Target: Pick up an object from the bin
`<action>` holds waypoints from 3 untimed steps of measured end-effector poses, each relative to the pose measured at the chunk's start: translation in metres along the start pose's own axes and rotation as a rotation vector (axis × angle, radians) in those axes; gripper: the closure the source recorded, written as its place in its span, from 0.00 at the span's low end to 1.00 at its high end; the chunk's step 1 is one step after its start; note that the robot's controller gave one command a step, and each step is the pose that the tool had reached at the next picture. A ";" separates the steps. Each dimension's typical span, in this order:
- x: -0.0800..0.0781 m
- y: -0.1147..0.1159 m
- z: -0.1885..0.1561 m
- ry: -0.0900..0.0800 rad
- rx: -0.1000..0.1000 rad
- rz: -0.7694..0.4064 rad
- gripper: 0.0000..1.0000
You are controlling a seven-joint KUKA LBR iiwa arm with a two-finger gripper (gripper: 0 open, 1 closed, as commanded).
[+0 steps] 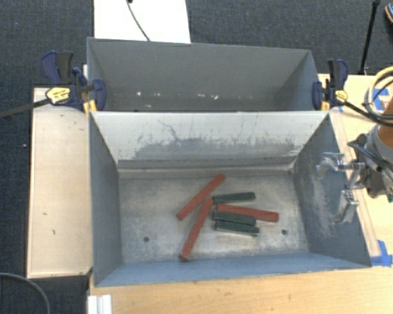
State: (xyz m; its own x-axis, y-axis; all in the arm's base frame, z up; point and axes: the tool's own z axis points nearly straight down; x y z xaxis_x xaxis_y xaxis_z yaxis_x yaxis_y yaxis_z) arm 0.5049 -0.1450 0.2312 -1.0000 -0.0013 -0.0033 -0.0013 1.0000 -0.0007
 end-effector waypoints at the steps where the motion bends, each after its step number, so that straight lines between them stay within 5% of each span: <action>1: 0.000 0.000 0.000 0.000 0.000 -0.002 0.00; 2: -0.033 0.071 0.054 -0.003 0.000 -0.084 0.00; 3: -0.035 0.110 0.078 0.005 -0.004 -0.109 0.00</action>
Offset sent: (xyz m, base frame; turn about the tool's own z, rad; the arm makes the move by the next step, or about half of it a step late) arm 0.0423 0.0949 -0.0740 -0.1149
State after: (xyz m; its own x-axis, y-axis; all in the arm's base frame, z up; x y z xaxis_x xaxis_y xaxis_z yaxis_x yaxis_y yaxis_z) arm 0.5404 -0.0345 0.1533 -0.9939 -0.1105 0.0016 -0.1105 0.9939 0.0033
